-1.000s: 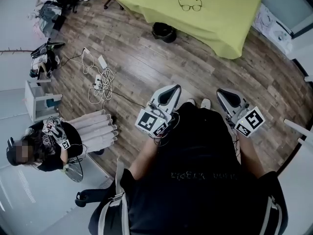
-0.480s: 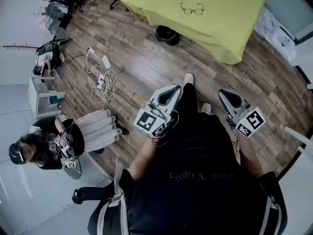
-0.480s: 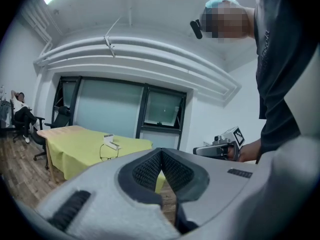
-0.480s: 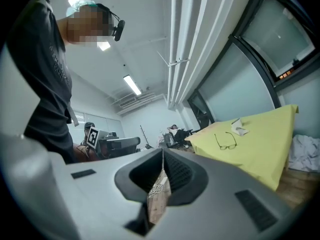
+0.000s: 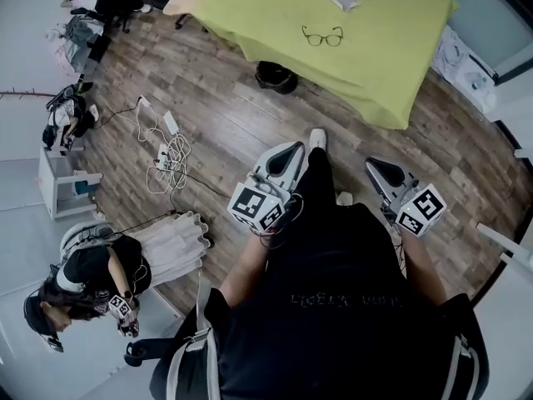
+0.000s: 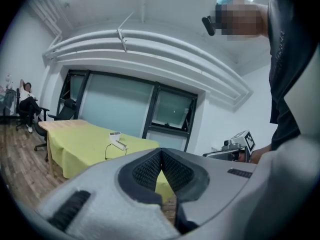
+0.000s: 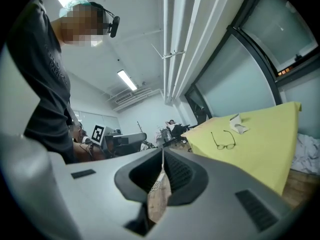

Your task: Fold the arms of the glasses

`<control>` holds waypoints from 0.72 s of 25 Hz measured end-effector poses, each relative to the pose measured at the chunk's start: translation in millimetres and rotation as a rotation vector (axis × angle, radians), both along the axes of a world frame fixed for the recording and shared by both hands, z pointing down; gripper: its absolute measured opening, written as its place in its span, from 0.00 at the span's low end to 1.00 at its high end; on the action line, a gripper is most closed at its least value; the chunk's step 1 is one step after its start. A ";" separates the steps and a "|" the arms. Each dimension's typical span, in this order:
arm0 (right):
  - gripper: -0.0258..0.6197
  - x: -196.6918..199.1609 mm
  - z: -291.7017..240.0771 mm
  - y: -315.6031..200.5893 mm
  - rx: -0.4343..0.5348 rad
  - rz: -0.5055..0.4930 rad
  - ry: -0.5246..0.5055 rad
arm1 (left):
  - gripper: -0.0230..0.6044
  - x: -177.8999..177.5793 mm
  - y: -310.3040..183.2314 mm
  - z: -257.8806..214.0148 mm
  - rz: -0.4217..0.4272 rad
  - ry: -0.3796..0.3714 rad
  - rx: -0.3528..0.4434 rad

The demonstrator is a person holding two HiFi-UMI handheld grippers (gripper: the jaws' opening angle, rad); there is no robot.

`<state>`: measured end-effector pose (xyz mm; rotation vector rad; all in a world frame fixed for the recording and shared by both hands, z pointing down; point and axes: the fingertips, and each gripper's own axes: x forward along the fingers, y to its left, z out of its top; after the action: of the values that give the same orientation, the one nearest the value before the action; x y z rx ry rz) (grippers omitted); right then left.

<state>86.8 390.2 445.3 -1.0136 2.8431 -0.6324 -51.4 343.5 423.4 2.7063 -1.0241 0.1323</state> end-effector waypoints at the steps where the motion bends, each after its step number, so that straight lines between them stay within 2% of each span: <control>1: 0.09 -1.2 -0.4 -10.2 0.002 0.001 0.009 | 0.07 1.1 -9.4 3.3 0.018 -0.019 0.004; 4: 0.09 -4.0 3.0 -47.2 -0.001 0.012 0.043 | 0.06 16.6 -36.6 15.3 0.128 -0.164 0.081; 5: 0.09 -5.0 4.5 -61.7 -0.008 0.020 0.048 | 0.06 20.3 -48.6 15.0 0.150 -0.151 0.084; 8: 0.09 -11.3 1.3 -105.3 -0.022 0.037 0.048 | 0.07 18.8 -92.8 10.5 0.171 -0.001 0.020; 9: 0.09 -14.6 -1.1 -119.4 -0.023 0.037 0.052 | 0.07 17.5 -107.6 8.7 0.177 0.024 0.008; 15: 0.09 -34.7 -7.5 -199.0 -0.039 0.037 0.057 | 0.07 -5.9 -191.0 5.3 0.169 0.084 -0.035; 18: 0.09 -45.1 -5.9 -233.5 -0.047 0.035 0.105 | 0.07 -13.2 -220.6 13.0 0.218 0.057 -0.073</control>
<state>41.8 156.8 439.5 -1.1332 2.9053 -0.6652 -64.6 122.9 436.5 2.7306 -0.6928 0.1272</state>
